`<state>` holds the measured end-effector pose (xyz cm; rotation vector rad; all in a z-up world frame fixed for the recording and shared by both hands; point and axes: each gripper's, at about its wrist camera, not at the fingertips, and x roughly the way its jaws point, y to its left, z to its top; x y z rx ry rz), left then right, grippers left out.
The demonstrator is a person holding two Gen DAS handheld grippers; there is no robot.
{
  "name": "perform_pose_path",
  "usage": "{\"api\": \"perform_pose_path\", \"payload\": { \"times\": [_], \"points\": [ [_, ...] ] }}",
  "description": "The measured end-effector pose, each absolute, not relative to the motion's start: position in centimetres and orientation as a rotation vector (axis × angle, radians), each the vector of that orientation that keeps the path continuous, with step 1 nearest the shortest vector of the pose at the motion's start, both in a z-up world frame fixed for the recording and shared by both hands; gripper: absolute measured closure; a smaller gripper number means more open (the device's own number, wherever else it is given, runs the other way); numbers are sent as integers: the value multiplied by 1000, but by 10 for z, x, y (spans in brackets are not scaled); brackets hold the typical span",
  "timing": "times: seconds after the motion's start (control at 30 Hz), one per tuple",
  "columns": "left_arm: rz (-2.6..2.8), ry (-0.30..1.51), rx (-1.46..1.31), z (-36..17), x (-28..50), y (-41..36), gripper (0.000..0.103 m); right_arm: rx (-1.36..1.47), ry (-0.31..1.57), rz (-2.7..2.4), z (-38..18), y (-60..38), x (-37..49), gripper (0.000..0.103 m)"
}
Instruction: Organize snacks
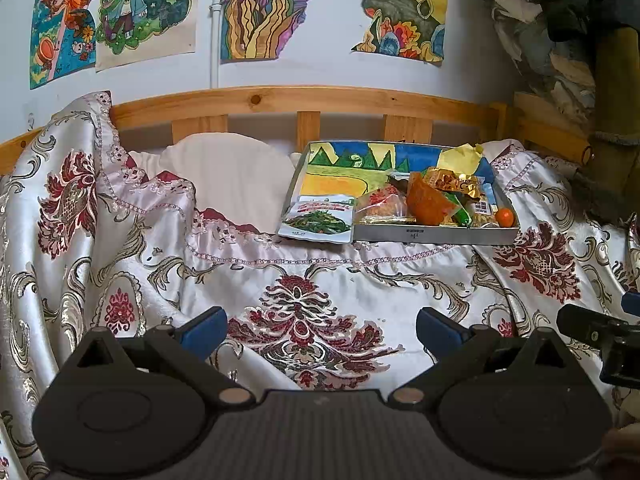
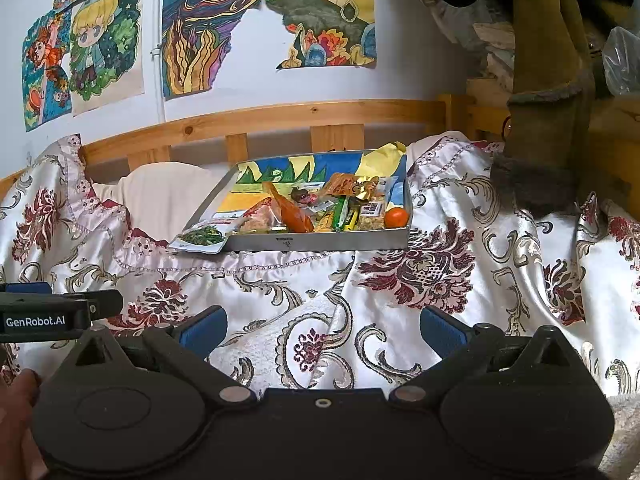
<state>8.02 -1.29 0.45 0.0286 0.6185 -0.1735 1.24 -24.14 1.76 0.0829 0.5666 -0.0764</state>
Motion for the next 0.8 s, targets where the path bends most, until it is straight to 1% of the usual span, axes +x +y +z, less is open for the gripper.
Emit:
{"api": "perform_pose_path", "payload": {
  "times": [0.8],
  "points": [
    [-176,623,32,3,79,-14,1,81,570,-76,17,-241,13,1]
  ]
}}
